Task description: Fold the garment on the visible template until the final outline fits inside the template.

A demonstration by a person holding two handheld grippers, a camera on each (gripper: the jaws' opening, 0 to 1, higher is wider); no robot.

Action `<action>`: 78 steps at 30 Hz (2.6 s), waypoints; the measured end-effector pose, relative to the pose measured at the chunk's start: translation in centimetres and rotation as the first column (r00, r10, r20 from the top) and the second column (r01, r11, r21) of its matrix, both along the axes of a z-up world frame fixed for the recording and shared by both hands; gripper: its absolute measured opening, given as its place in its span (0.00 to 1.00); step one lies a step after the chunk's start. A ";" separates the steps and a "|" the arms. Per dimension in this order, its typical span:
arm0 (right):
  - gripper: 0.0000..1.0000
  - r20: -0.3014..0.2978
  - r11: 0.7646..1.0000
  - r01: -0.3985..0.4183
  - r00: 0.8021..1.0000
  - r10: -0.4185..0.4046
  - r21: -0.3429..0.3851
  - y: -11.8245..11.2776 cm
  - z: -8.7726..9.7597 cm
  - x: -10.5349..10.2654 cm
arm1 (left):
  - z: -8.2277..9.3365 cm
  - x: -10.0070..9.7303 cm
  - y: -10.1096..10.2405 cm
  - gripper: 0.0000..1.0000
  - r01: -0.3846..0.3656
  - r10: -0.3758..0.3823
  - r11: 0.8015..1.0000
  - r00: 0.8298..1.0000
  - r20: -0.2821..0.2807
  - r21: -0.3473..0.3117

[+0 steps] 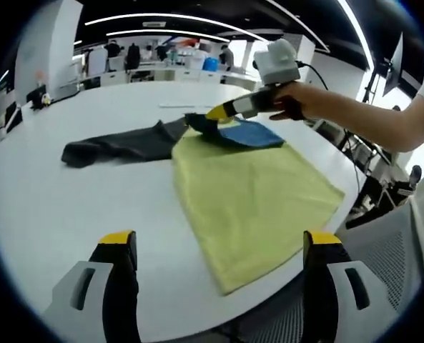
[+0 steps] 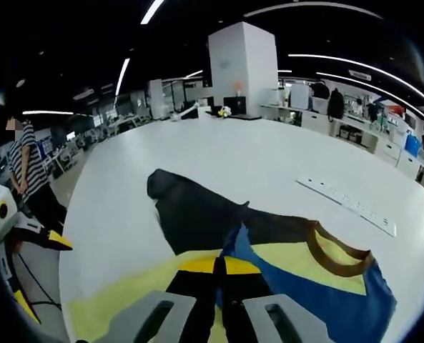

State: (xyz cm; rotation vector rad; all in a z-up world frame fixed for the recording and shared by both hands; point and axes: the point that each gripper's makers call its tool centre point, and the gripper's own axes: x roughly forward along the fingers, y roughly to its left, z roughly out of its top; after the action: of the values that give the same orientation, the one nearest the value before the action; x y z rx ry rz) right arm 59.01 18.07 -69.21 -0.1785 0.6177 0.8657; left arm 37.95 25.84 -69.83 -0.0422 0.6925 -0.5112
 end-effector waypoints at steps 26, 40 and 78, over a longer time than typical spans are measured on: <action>0.52 -0.080 1.000 0.004 0.997 -0.003 0.013 0.2 -3.0 -1.8 | 0.2 0.5 0.2 0.95 -0.004 0.004 1.000 1.000 0.021 -0.003; 0.85 -0.069 0.998 0.058 0.996 -0.056 0.019 -3.3 -1.3 -1.1 | 1.0 0.9 -0.6 0.99 -0.001 0.001 1.000 0.999 0.040 0.008; 0.67 -0.084 0.954 0.294 0.951 -0.297 -0.048 -22.8 -2.0 -2.3 | 1.5 1.4 -1.8 0.98 0.048 -0.049 0.998 0.997 0.052 0.027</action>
State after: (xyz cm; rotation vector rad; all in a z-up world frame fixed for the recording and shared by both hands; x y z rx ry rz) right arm 56.73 -4.71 -71.26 -0.0752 0.7241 0.5747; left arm 39.30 24.00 -68.34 0.0123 0.6498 -0.5482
